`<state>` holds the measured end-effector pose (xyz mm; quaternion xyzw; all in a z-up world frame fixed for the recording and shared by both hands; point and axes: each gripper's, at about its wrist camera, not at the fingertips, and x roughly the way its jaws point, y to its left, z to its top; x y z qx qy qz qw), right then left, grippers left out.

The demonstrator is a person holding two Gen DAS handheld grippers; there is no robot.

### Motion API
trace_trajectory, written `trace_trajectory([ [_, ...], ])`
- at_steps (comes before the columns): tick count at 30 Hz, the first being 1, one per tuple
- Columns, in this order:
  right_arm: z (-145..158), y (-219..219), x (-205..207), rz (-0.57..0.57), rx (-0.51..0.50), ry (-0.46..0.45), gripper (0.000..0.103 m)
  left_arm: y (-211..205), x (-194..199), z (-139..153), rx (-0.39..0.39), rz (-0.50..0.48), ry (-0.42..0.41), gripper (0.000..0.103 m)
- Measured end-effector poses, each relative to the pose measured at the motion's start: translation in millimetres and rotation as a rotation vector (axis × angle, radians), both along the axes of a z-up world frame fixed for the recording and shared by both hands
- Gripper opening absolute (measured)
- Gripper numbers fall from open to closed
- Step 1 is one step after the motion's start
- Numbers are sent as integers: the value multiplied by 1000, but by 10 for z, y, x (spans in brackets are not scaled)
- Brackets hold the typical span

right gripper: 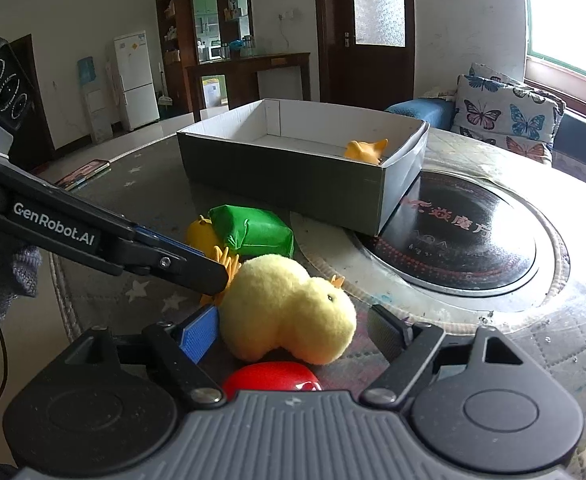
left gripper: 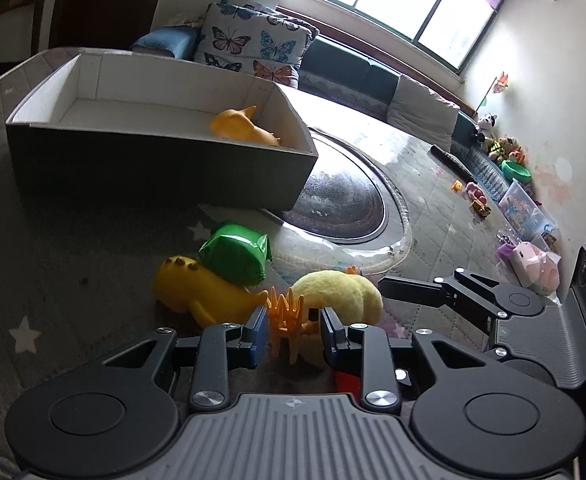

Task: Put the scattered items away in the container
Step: 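Move the left gripper to the yellow plush chick and grasp it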

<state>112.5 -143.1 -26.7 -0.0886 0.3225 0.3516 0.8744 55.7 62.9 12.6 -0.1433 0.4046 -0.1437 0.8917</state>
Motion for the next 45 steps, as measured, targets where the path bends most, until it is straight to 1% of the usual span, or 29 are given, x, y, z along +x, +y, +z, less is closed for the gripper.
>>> trace_trajectory([
  [4, -29, 10, 15, -2, 3, 7, 83, 13, 8, -41, -24, 2, 8, 30],
  [9, -46, 31, -9, 10, 10, 14, 83, 46, 15, -57, -60, -1, 10, 20],
  [13, -28, 40, -71, 17, 5, 5, 83, 66, 19, -67, -59, 6, 11, 14],
  [18, 2, 32, -153, 31, -4, -2, 83, 98, 24, -84, -62, 17, 16, 14],
  [21, 5, 32, -157, 26, -8, -7, 82, 101, 30, -90, -66, 23, 19, 16],
  [26, -3, 34, -64, 5, -15, -8, 82, 107, 35, -106, -68, 26, 25, 16],
  [33, -41, 97, 1, 40, -34, -14, 82, 117, 42, -116, -63, 32, 30, 16],
  [37, -41, 119, 2, 41, -34, -16, 74, 117, 50, -122, -72, 25, 31, 15],
  [40, -53, 108, 8, 32, -32, -12, 71, 128, 53, -129, -81, 22, 34, 15],
  [42, -48, 94, 4, 27, -26, -11, 69, 125, 53, -131, -83, 19, 36, 14],
  [43, -45, 88, -1, 24, -23, -11, 69, 123, 52, -132, -84, 18, 38, 11],
  [45, -38, 80, -12, 18, -22, -14, 68, 105, 49, -128, -82, 15, 36, 11],
])
